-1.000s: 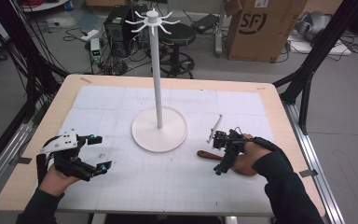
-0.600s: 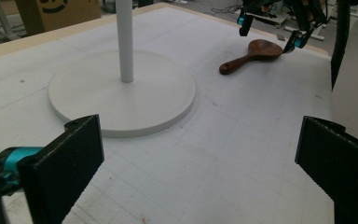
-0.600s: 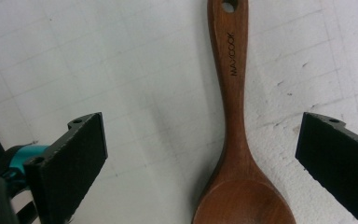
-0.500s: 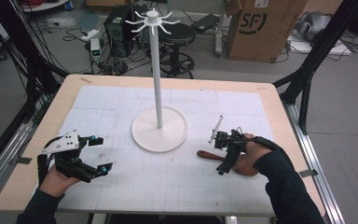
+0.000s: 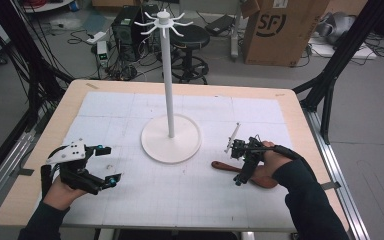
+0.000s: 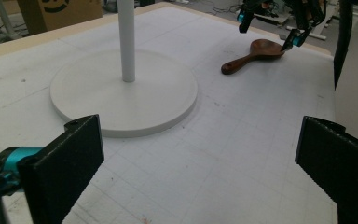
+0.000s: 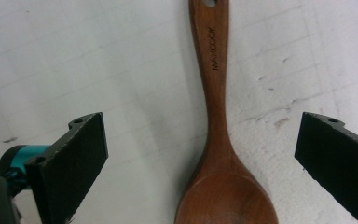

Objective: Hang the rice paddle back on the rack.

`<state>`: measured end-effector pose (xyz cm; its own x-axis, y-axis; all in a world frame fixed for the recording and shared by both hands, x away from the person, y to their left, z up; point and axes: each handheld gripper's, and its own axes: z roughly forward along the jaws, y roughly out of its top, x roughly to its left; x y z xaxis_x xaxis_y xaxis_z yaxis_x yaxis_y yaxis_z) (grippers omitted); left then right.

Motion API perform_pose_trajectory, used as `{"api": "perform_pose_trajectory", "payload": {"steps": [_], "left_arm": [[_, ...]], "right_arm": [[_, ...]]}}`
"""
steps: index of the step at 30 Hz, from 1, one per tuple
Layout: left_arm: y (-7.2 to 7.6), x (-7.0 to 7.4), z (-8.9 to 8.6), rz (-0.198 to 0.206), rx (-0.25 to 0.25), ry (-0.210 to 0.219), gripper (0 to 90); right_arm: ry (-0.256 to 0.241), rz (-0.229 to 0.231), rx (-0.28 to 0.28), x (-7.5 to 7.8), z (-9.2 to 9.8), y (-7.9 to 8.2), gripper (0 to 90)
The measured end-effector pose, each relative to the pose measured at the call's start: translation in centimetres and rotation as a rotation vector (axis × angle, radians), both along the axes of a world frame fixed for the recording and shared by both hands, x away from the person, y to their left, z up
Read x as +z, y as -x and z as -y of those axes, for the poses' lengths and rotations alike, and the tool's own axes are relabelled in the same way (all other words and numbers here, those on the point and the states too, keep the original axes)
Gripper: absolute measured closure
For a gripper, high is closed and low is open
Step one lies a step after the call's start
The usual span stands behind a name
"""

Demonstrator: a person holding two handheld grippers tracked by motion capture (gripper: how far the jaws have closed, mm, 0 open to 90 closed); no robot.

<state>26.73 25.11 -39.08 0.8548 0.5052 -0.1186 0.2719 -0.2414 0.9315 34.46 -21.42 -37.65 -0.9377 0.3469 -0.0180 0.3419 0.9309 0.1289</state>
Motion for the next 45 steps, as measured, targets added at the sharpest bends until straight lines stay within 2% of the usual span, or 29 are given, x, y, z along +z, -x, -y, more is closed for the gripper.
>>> {"api": "perform_pose_trajectory", "payload": {"steps": [2,9,14,19,20,23,35,37,40,45], "left_arm": [[0.1,0.0,0.0,0.0,0.0,-0.011,1.7],[0.2,0.0,0.0,0.001,0.006,-0.021,1.7],[0.2,0.0,0.0,0.002,0.006,-0.019,1.7],[0.2,0.1,0.0,0.003,0.01,-0.011,1.7],[0.2,0.1,0.0,0.004,0.008,-0.012,1.7],[0.2,0.1,0.0,0.005,0.009,-0.012,1.7],[0.2,0.1,0.0,0.004,0.004,-0.011,1.7],[0.2,0.1,0.0,0.002,0.003,-0.01,1.7],[0.2,0.1,0.0,0.004,0.005,-0.009,1.7],[0.2,0.1,-0.1,0.004,0.005,-0.008,1.7]], "right_arm": [[0.023,0.011,0.004,0.0,-0.2,0.0,2.0],[0.032,0.027,0.023,-0.2,-0.3,-0.2,3.8],[0.044,0.03,0.025,-0.3,-0.3,-0.2,4.4],[0.061,0.03,0.057,-0.8,-0.6,-0.3,7.3],[0.078,0.017,0.057,-1.0,-0.7,-0.4,12.2],[0.098,0.023,0.066,-1.2,-0.5,-0.7,15.1],[0.119,-0.007,0.084,-1.7,-0.4,-1.4,32.1],[0.129,0.001,0.109,-1.8,-0.5,-1.5,37.1],[0.136,-0.012,0.085,-1.9,-0.7,-1.4,40.7],[0.142,-0.015,0.093,-2.2,-0.8,-1.6,46.3]]}}
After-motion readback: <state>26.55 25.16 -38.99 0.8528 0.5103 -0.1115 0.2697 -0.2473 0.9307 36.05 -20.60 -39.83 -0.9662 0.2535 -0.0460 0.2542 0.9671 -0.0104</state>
